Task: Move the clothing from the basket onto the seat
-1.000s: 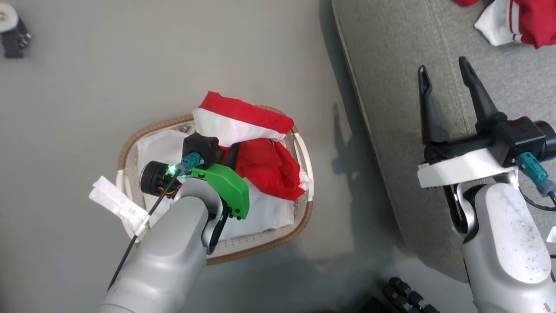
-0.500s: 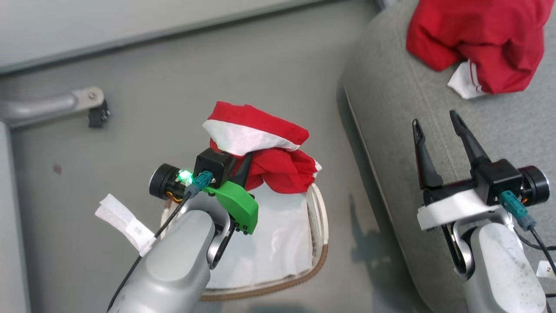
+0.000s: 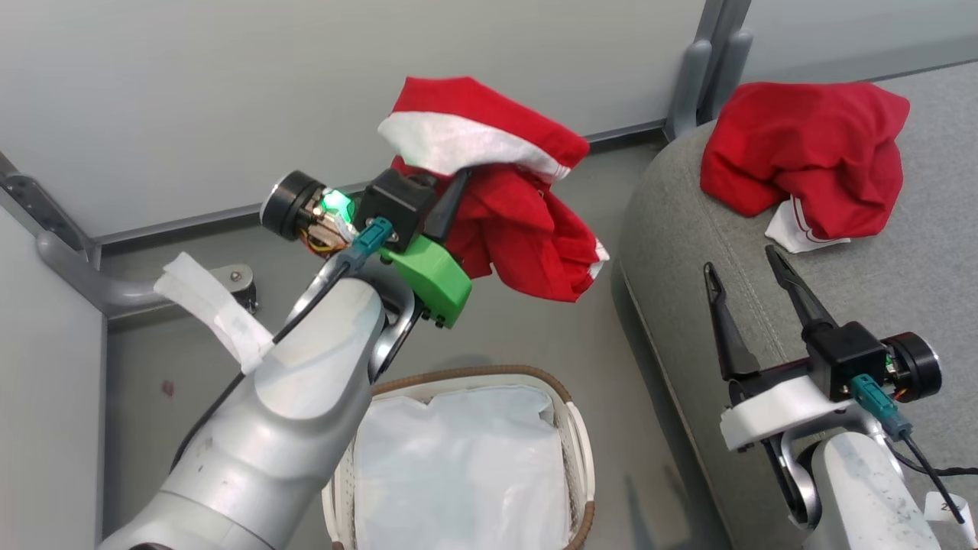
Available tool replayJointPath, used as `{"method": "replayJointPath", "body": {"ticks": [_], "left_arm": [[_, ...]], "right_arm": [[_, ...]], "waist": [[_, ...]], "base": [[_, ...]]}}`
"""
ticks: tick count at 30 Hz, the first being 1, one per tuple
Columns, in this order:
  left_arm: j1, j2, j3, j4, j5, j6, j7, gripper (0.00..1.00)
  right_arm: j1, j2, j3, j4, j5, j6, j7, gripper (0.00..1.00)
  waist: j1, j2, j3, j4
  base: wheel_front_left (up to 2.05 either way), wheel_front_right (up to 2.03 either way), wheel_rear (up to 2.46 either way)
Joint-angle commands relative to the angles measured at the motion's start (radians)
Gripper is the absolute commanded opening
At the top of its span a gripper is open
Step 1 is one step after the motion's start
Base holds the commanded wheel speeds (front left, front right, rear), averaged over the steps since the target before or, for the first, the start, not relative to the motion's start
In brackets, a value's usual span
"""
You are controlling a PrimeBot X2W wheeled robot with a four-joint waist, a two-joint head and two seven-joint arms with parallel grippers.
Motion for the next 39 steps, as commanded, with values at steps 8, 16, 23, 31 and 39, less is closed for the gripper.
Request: {"method": "replayJointPath", "body": {"ticks": [8,16,23,31,39], "left_arm": [[-0.153,-0.004,-0.063,-0.003,-0.014,-0.016,0.052,0.0],[-0.21,-0.004,-0.124,-0.033,-0.043,-0.017,0.098,0.0],[-0.222,-0.01,-0.186,-0.106,-0.102,-0.017,0.139,0.0],[-0.222,-0.01,-0.214,-0.163,-0.141,-0.016,0.157,0.0],[-0.19,-0.005,-0.217,-0.186,-0.165,-0.012,0.16,0.0]], "right_arm": [[-0.037,-0.003,0.122,0.023,0.023,-0.001,-0.005,1.0],[-0.096,-0.003,0.239,0.086,0.036,-0.001,-0.005,1.0],[-0.196,-0.003,0.269,0.216,-0.001,-0.001,-0.005,1.0],[-0.275,-0.003,0.29,0.32,0.014,-0.001,-0.005,1.0],[-0.339,-0.003,0.334,0.362,0.049,-0.001,-0.005,0.29]], "waist": [[0.0001,0.0,-0.087,0.026],[0.0001,0.0,-0.104,0.055],[0.0001,0.0,-0.106,0.099],[0.0001,0.0,-0.104,0.137],[0.0001,0.0,-0.099,0.146]], "base": [[0.0,0.0,0.0],[0.0,0.0,0.0],[0.0,0.0,0.0],[0.0,0.0,0.0],[0.0,0.0,0.0]]}}
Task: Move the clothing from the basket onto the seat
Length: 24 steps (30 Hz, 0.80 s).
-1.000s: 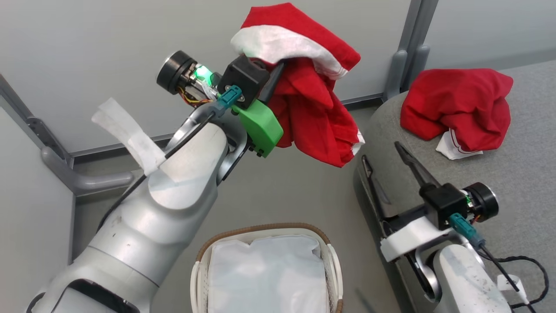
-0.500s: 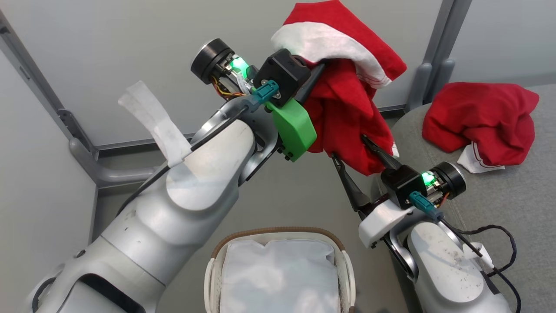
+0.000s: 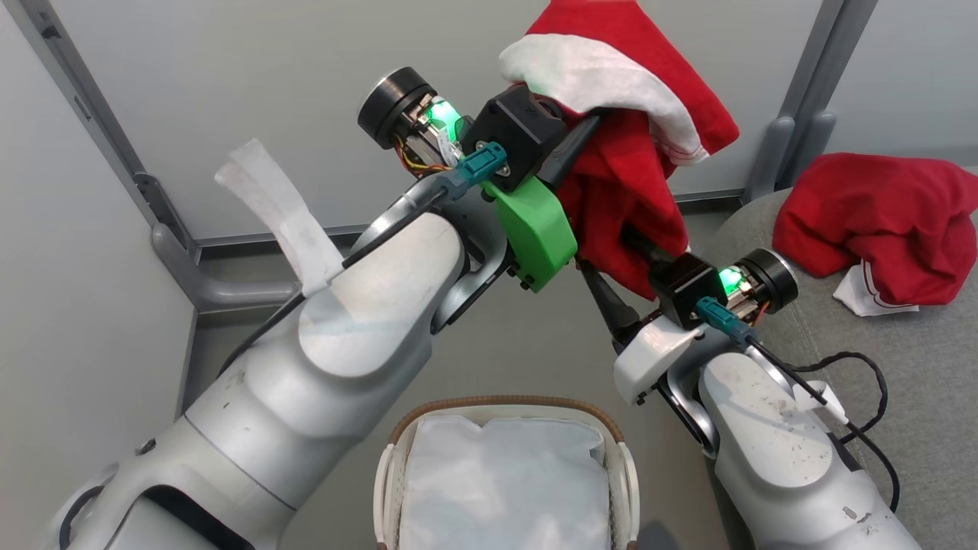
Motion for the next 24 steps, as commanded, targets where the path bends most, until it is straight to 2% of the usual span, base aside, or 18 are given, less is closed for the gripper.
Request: {"method": "replayJointPath", "body": {"ticks": [1,9,10,11,13,24], "left_arm": [[0.02,0.007,0.0,-0.003,-0.007,0.005,-0.002,0.0],[0.071,0.027,0.01,0.006,-0.038,0.017,-0.024,0.0],[0.079,0.029,0.007,0.007,-0.039,0.016,-0.03,0.11],[0.092,0.031,0.007,0.011,-0.047,0.015,-0.037,0.38],[0.114,0.034,0.013,0.018,-0.055,0.016,-0.058,1.0],[0.283,0.035,0.029,0.089,-0.07,0.031,-0.158,1.0]], "right_arm": [[-0.008,-0.004,0.005,0.006,0.006,-0.001,-0.005,0.0],[-0.002,-0.004,-0.013,-0.023,-0.007,-0.001,-0.005,0.0],[0.0,-0.004,-0.019,-0.029,-0.008,-0.001,-0.005,0.0],[0.003,-0.004,-0.027,-0.037,-0.005,-0.001,-0.005,0.0],[0.008,-0.004,-0.043,-0.054,0.001,-0.001,-0.005,0.0],[0.042,-0.003,-0.165,-0.137,-0.057,-0.001,-0.005,0.0]], "waist": [[0.0001,0.0,0.002,-0.001],[0.0001,0.0,0.01,-0.019],[0.0001,0.0,0.011,-0.021],[0.0001,0.0,0.012,-0.024],[0.0001,0.0,0.013,-0.029],[0.0001,0.0,0.018,-0.038]], "base": [[0.0,0.0,0.0],[0.0,0.0,0.0],[0.0,0.0,0.0],[0.0,0.0,0.0],[0.0,0.0,0.0],[0.0,0.0,0.0]]}}
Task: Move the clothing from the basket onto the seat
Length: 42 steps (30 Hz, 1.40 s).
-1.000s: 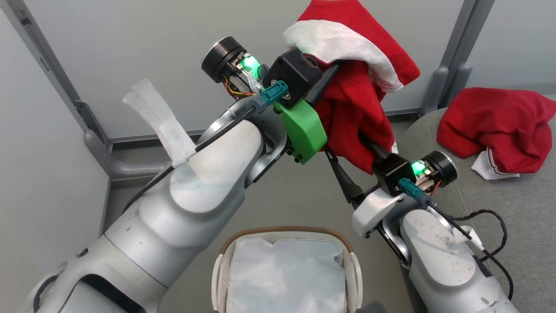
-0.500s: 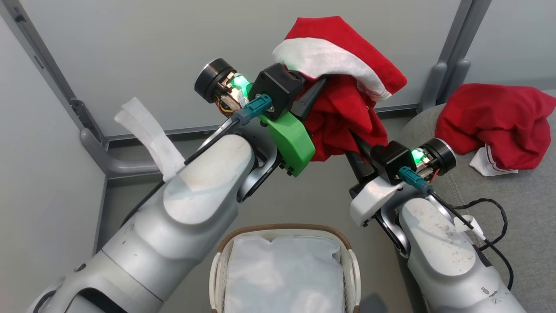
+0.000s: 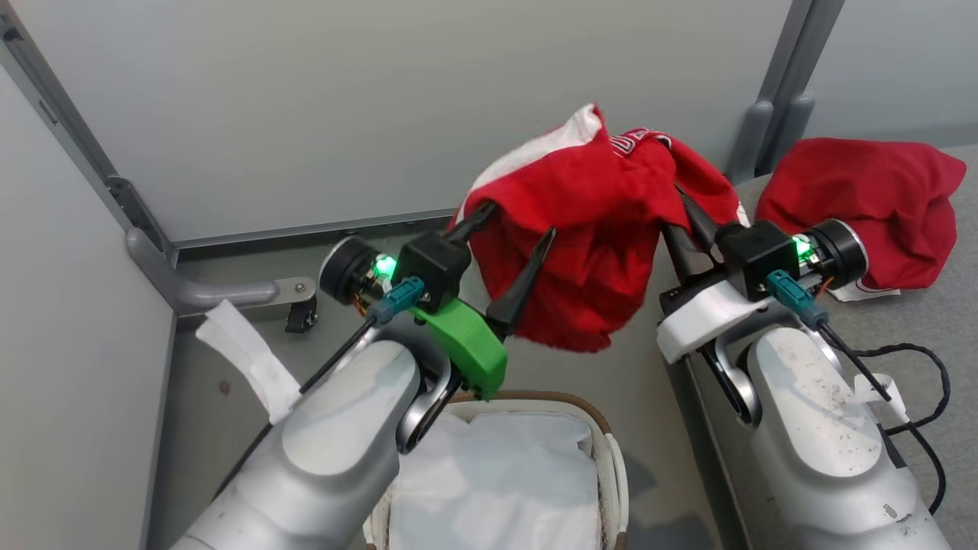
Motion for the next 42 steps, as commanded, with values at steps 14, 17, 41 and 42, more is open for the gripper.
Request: {"method": "replayJointPath", "body": {"ticks": [14,17,41,42], "left_arm": [[0.275,-0.017,0.146,-0.023,0.043,0.009,-0.009,1.0],[0.306,-0.023,0.164,-0.026,0.064,0.003,-0.009,1.0],[0.374,-0.048,0.182,-0.115,0.124,-0.024,-0.008,1.0],[0.37,-0.048,0.179,-0.119,0.123,-0.025,-0.008,1.0]], "right_arm": [[0.095,-0.003,-0.126,-0.091,-0.049,-0.001,-0.005,0.0],[0.107,-0.003,-0.14,-0.091,-0.053,-0.001,-0.005,0.0],[0.103,-0.021,-0.241,-0.11,-0.085,-0.001,-0.005,0.0],[0.104,-0.022,-0.252,-0.113,-0.084,-0.001,-0.005,0.0]], "waist": [[0.0,0.0,-0.001,-0.01],[0.0,0.0,-0.003,-0.014],[0.0,0.0,0.061,-0.265],[0.0,0.0,0.068,-0.275]], "base": [[0.0,0.0,0.0],[0.0,0.0,0.0],[0.0,0.0,0.0],[0.0,0.0,0.0]]}}
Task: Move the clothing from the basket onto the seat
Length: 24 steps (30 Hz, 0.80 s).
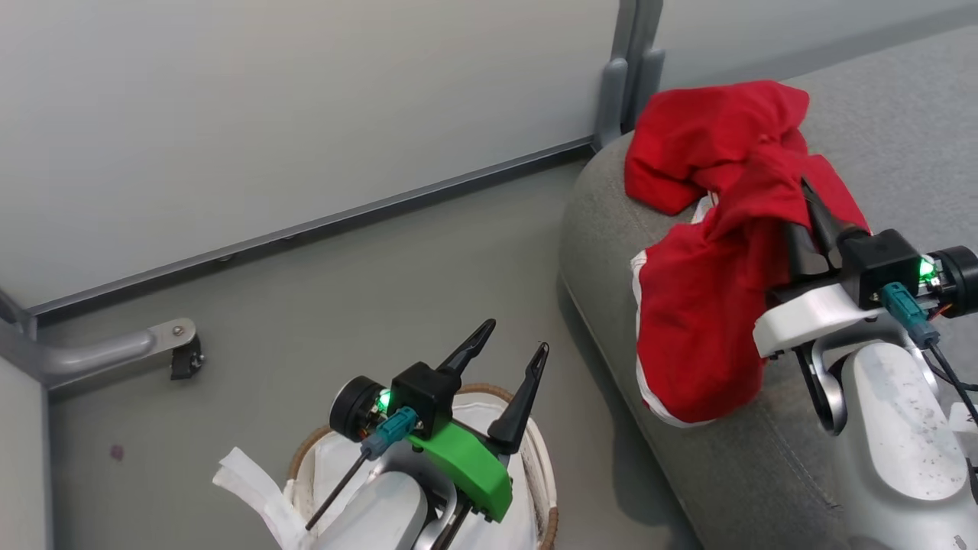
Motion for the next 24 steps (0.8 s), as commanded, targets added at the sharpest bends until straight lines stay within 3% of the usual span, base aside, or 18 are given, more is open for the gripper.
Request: {"method": "replayJointPath", "body": {"ticks": [1,8,14,24], "left_arm": [[-0.005,0.004,-0.002,-0.004,0.0,-0.005,0.0,1.0],[-0.032,0.004,-0.026,-0.011,0.013,-0.005,-0.001,1.0],[-0.068,0.004,-0.027,-0.02,0.034,-0.006,-0.001,1.0],[-0.155,0.005,0.005,-0.051,0.079,-0.007,-0.001,1.0]], "right_arm": [[0.006,-0.001,-0.011,-0.008,-0.003,-0.001,-0.005,0.0],[0.003,0.002,-0.095,-0.031,0.001,-0.001,-0.005,0.0],[-0.119,-0.018,-0.151,-0.034,0.002,-0.001,-0.005,0.0],[-0.497,-0.207,-0.251,0.048,-0.022,-0.001,-0.005,0.0]], "waist": [[0.0,0.0,0.038,-0.052],[0.0,0.0,0.08,-0.068],[0.0,0.0,0.159,-0.044],[0.0,0.0,0.353,0.037]], "base": [[0.0,0.0,0.0],[0.0,0.0,0.0],[0.0,0.0,0.0],[0.0,0.0,0.0]]}}
